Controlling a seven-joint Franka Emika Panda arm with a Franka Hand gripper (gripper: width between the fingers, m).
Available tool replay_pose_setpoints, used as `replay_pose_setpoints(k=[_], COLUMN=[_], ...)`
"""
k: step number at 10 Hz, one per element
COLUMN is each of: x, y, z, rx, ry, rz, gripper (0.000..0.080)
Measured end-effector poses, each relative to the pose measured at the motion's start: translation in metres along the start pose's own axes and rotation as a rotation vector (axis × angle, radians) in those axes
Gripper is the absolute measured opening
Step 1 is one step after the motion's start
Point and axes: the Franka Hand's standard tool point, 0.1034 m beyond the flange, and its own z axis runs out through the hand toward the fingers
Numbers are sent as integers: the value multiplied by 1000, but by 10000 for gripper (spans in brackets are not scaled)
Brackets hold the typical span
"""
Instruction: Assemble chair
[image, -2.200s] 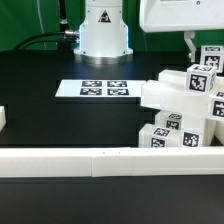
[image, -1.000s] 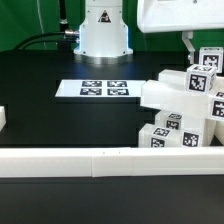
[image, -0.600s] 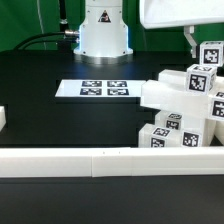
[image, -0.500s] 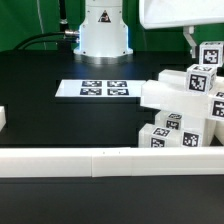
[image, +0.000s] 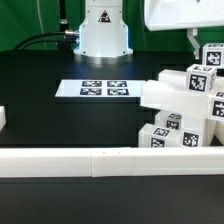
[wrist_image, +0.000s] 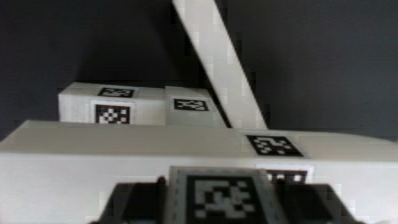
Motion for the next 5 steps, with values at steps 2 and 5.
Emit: replay_pose_setpoints(k=[2,5], x=[2,3], y=[2,3], z=[1,1], rx=[4,4], ry=[24,24], rz=[-9,-7], gripper=[284,284])
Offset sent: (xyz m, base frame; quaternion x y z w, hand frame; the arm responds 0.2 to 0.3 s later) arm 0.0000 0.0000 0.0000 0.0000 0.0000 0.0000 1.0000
